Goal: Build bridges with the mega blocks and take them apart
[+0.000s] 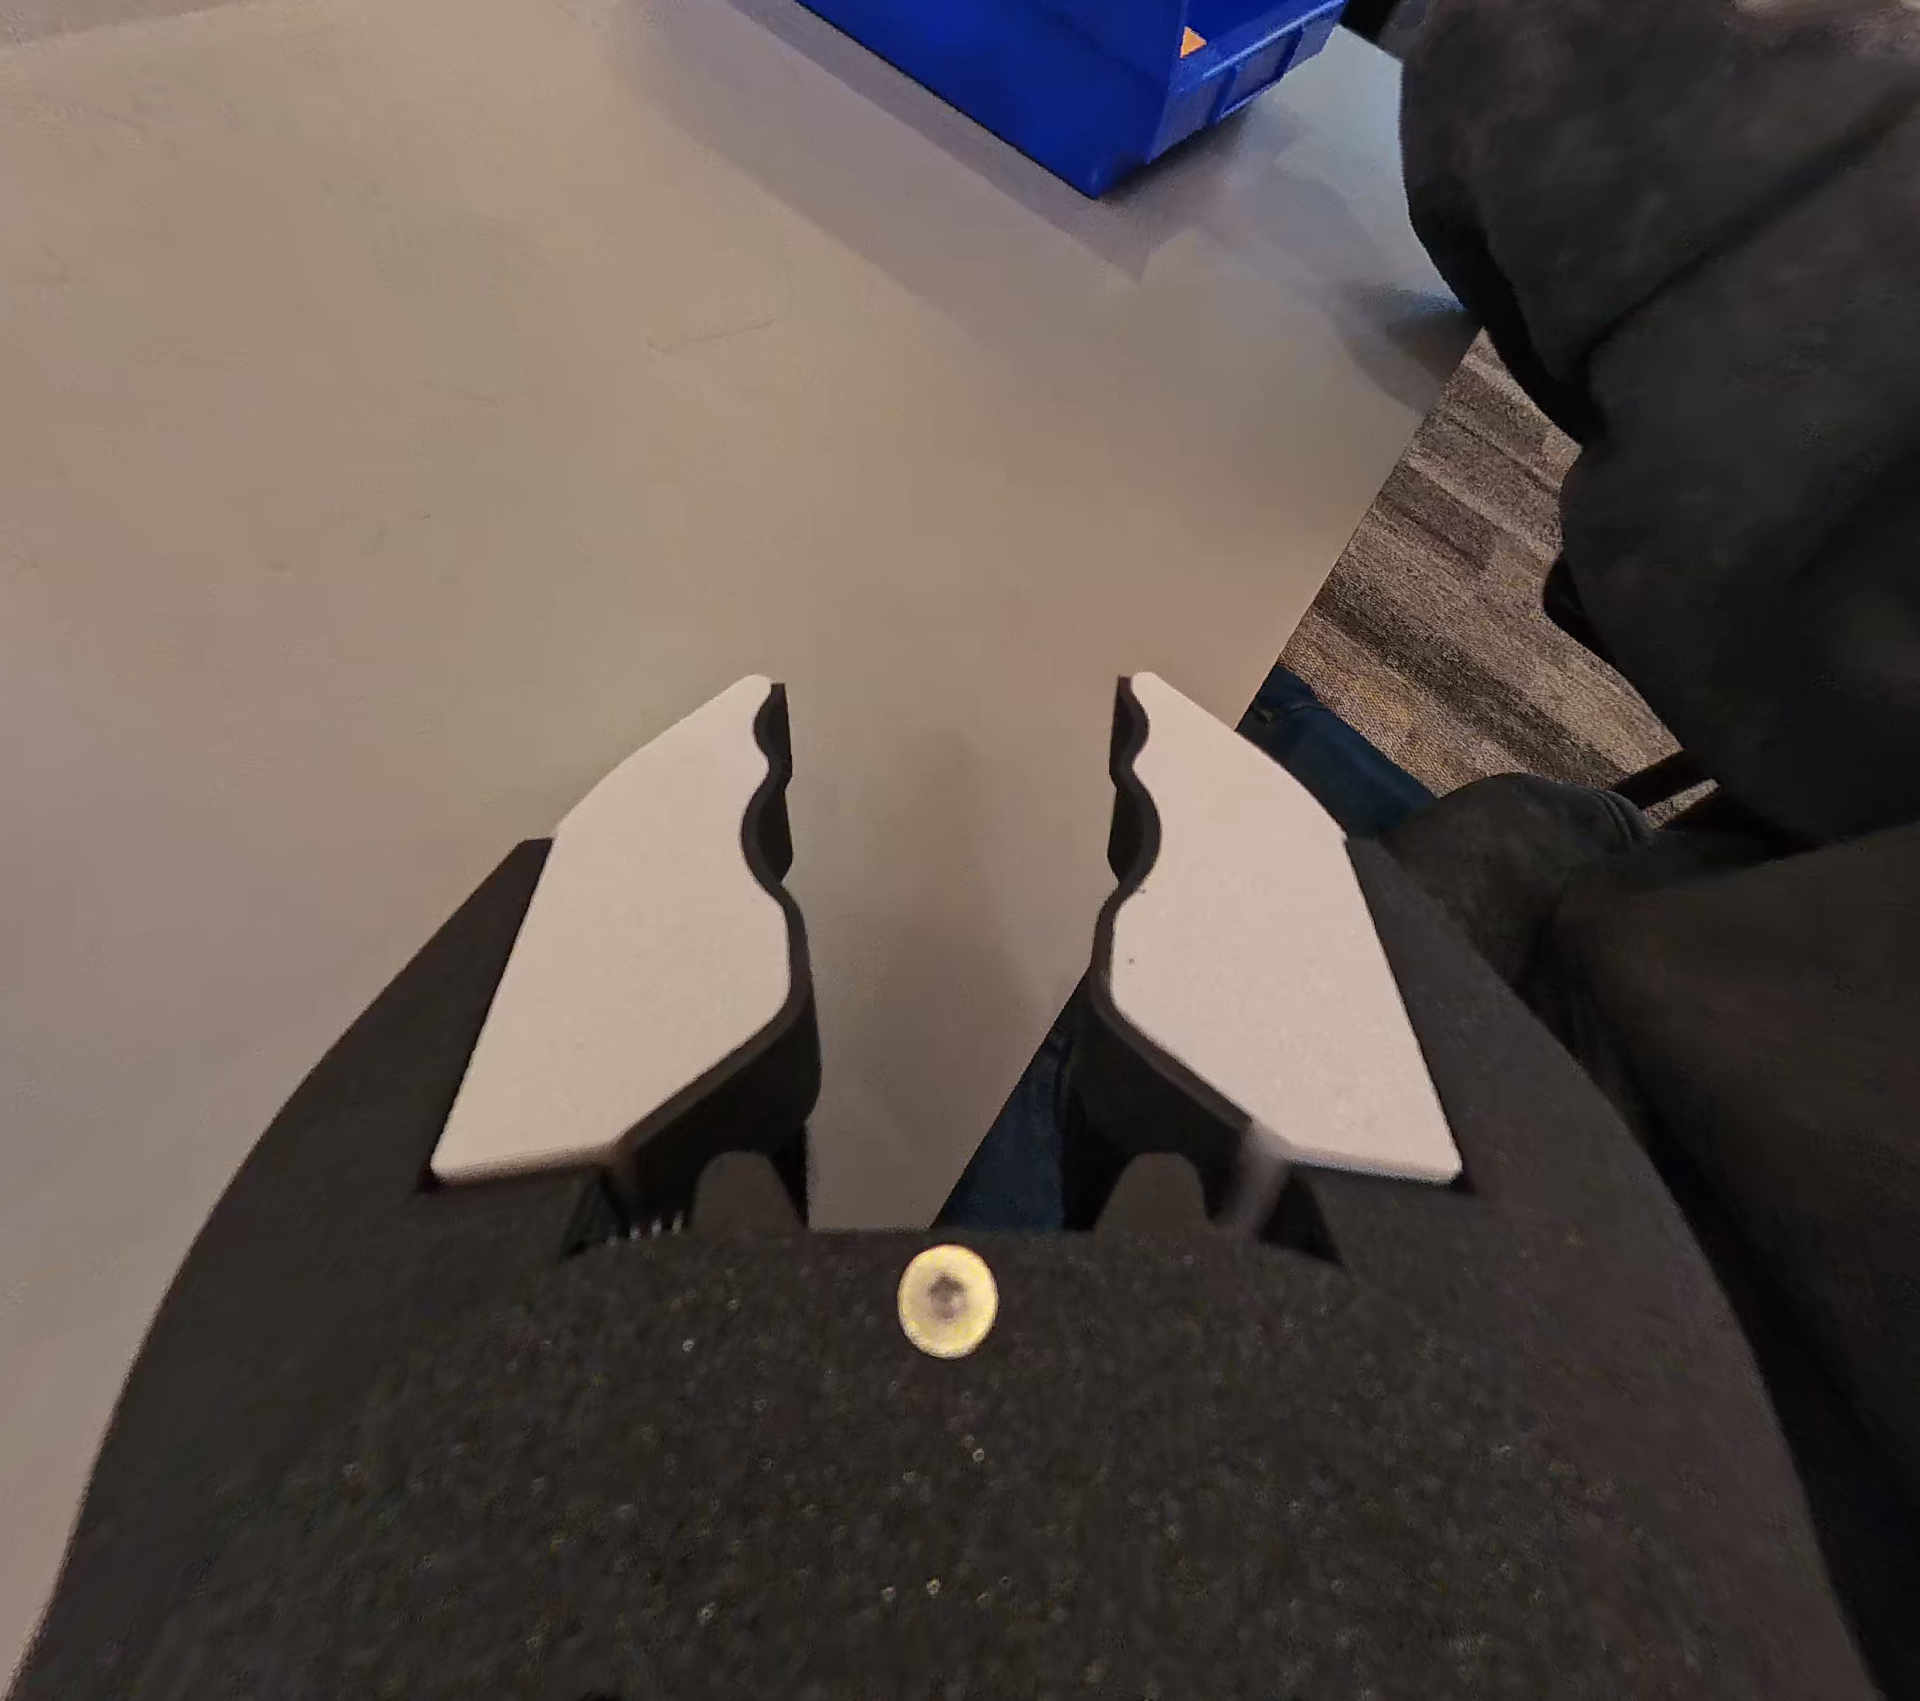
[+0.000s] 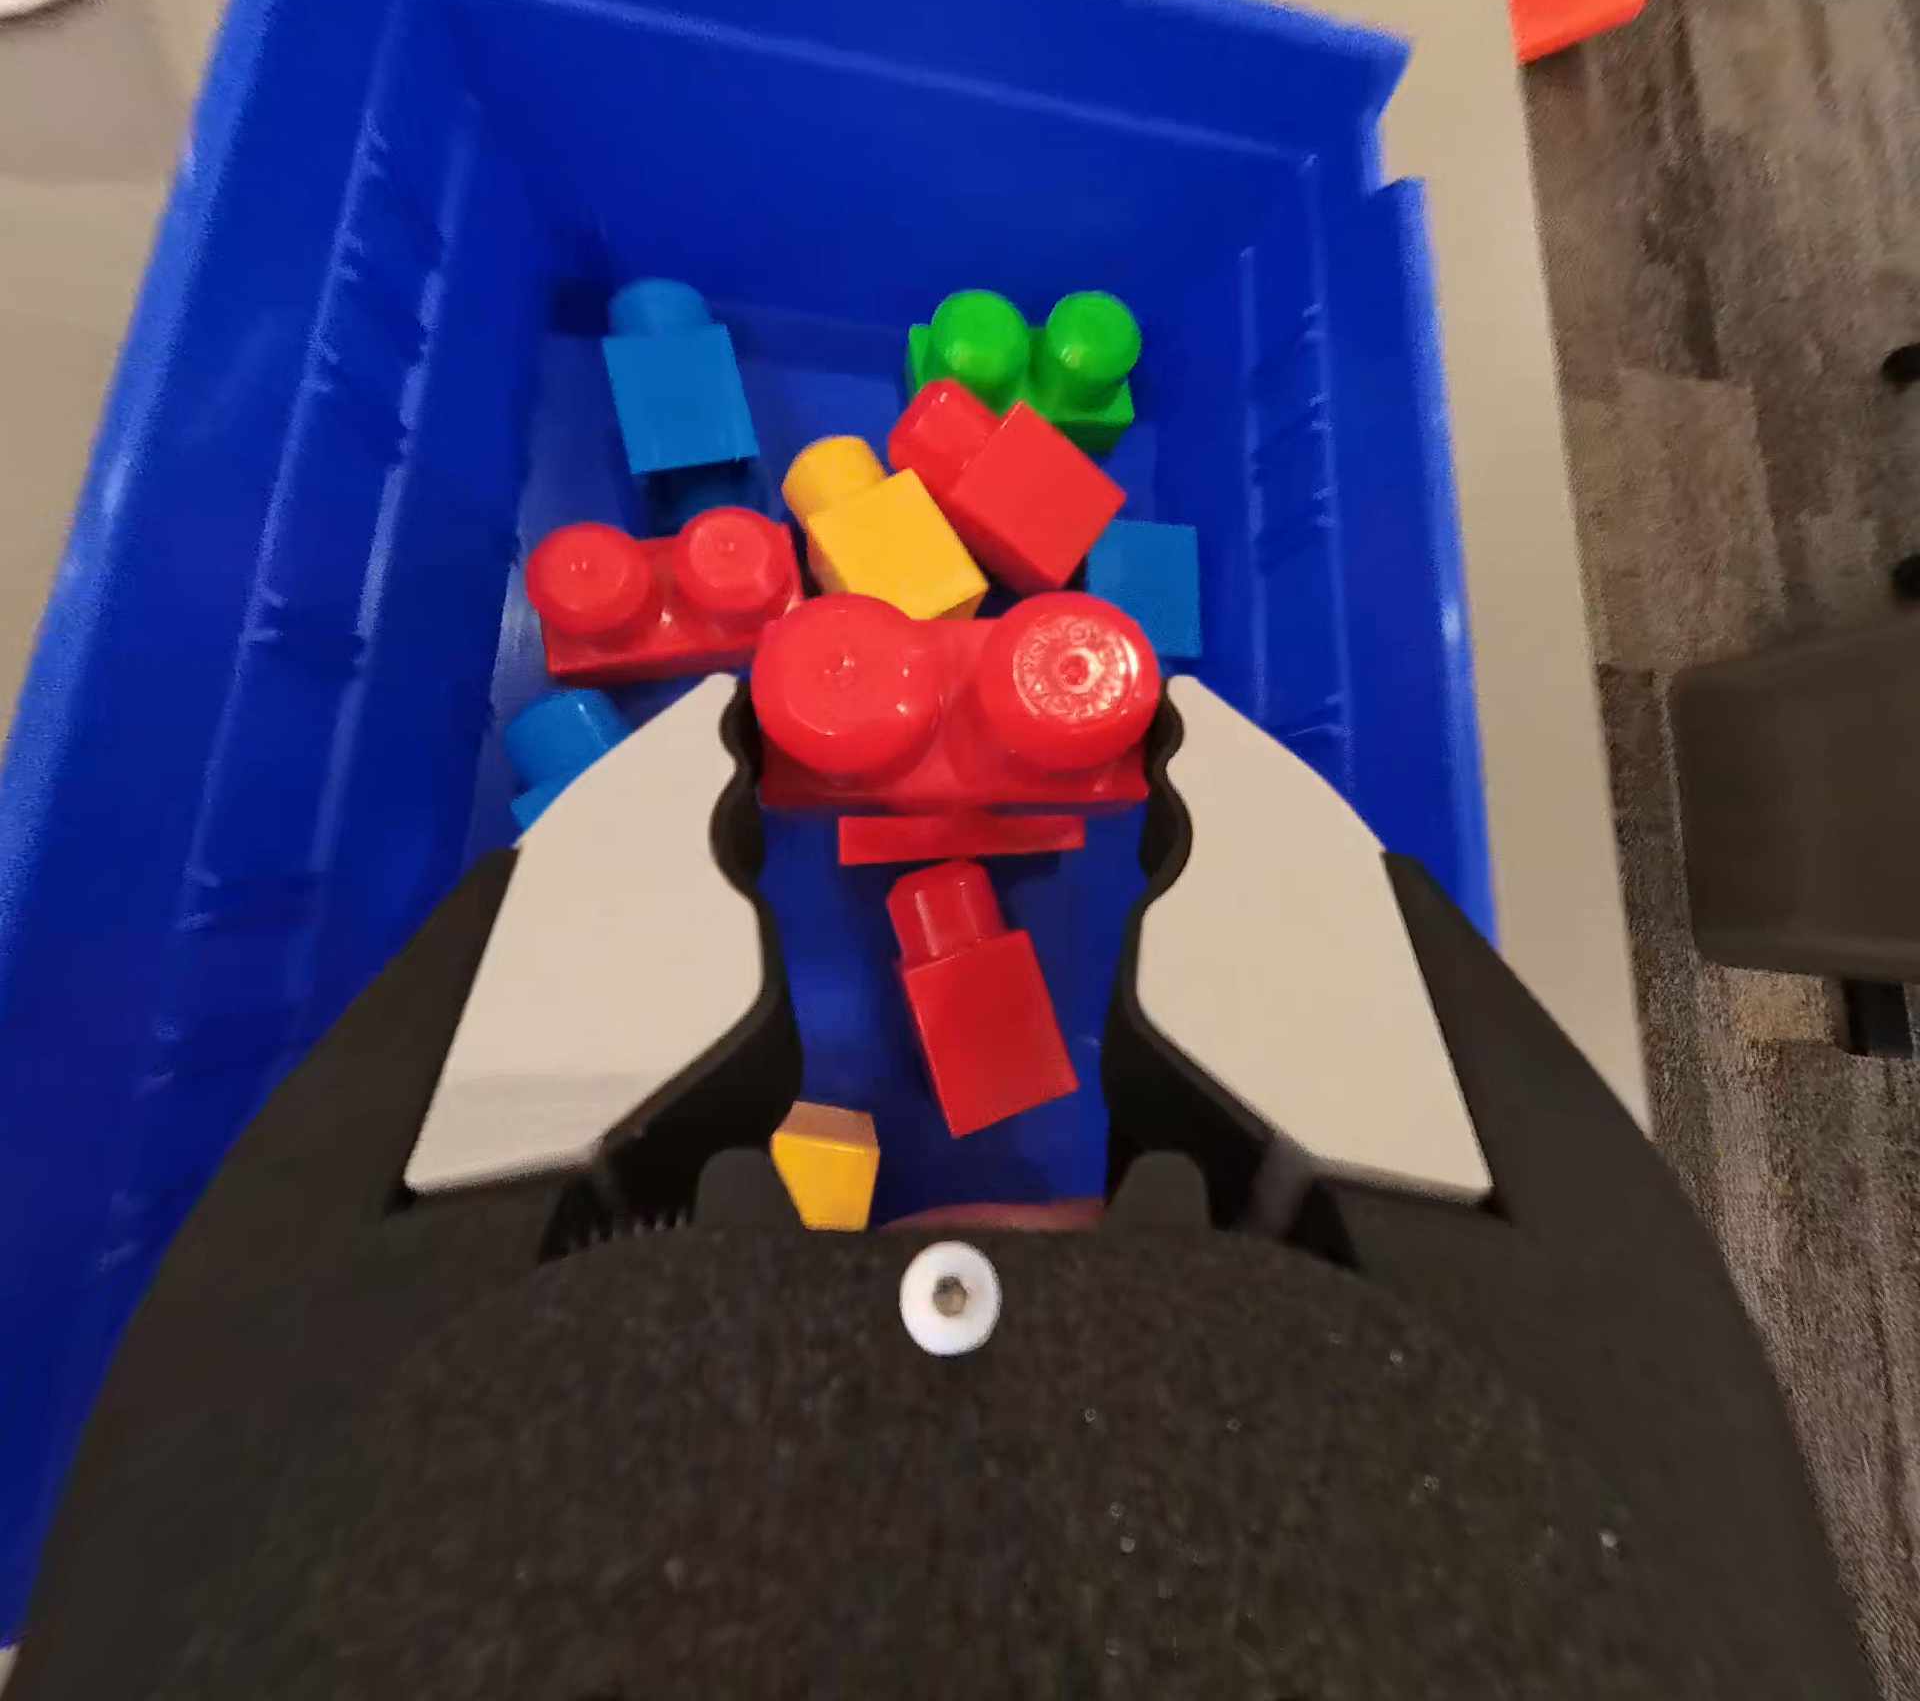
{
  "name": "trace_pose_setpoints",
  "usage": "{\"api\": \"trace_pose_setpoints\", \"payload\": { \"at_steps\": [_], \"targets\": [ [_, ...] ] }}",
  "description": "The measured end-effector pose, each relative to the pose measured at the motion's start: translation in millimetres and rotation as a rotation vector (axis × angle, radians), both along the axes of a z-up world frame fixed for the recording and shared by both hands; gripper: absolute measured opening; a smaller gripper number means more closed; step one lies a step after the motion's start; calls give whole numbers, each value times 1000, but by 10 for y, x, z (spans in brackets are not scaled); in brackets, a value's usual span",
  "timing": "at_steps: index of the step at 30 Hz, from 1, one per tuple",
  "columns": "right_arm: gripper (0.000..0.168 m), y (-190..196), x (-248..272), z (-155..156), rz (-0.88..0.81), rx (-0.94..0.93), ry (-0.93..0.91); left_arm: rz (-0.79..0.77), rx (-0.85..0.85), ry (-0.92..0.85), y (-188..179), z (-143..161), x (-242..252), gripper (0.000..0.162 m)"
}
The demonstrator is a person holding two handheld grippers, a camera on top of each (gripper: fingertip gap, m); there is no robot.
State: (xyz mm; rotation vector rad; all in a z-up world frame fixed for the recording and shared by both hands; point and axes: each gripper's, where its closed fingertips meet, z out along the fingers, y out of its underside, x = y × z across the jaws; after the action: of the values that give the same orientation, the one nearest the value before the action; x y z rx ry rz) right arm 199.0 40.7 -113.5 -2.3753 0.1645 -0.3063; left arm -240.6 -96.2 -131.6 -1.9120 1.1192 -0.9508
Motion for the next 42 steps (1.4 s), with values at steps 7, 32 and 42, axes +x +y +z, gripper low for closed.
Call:
{"api": "trace_pose_setpoints", "payload": {
  "at_steps": [7, 32, 42],
  "targets": [
    [72, 17, 73, -392, -49, -63, 71, -31, 5, 23, -28, -31, 31, 60],
    [68, -1039, -2974, 203, 707, 511, 351, 57, 37, 82, 207, -73, -138, 59],
    [65, -1165, -3272, -22, 794, 456, 284, 540, 160, 341, 1636, 957, -1467, 54]
  ]
}}
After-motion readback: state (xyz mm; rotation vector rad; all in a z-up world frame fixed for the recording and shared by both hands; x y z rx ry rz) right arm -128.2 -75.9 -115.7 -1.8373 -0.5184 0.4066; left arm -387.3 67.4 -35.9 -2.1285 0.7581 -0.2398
